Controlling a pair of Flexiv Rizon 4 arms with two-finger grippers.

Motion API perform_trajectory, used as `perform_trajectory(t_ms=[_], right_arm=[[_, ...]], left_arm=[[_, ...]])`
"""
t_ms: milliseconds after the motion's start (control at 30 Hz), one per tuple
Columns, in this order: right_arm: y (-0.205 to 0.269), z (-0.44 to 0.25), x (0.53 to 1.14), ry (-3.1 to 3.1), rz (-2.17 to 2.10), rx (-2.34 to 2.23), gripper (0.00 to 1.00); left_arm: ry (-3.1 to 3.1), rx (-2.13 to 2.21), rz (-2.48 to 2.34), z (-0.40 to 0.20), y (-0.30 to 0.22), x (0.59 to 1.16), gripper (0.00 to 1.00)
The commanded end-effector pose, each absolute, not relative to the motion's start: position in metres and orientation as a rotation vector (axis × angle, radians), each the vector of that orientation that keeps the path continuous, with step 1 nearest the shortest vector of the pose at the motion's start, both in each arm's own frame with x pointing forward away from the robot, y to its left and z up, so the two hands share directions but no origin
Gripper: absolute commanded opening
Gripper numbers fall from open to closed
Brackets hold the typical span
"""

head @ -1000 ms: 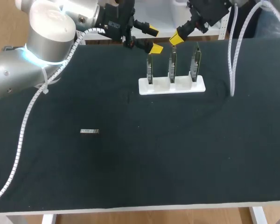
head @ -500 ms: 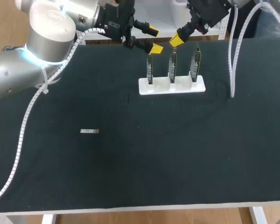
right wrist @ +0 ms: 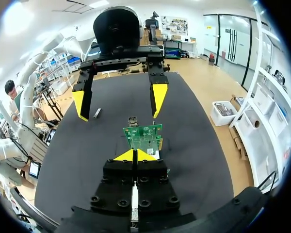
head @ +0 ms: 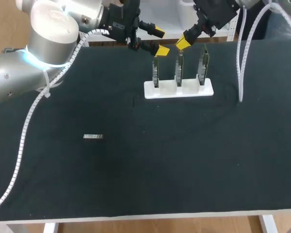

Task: Pick up the optical module with the left hand, and insert it into the network port with the right hand.

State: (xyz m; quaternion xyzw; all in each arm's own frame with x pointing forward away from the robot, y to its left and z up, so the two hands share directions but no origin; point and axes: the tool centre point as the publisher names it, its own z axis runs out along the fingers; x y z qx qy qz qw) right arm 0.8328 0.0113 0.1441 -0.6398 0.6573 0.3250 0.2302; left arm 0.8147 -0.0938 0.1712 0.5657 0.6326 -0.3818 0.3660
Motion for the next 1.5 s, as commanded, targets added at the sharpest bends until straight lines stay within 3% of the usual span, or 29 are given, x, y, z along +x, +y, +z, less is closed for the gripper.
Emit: perform_trajectory(t_ms=[33,1500], right_arm=[[0.0125,0.1433,0.841,1.619,1.613,-2.122,0.0],[0.01,0.1335,0.8367,1.654,1.633,-2.117,0.0]], left_arm=[[1.631,1.458,-0.981,0.1719,-0.0945,0.8162,1.0],[1.631,1.458,-0.981,0.1719,-0.0945,0.8162,1.0]])
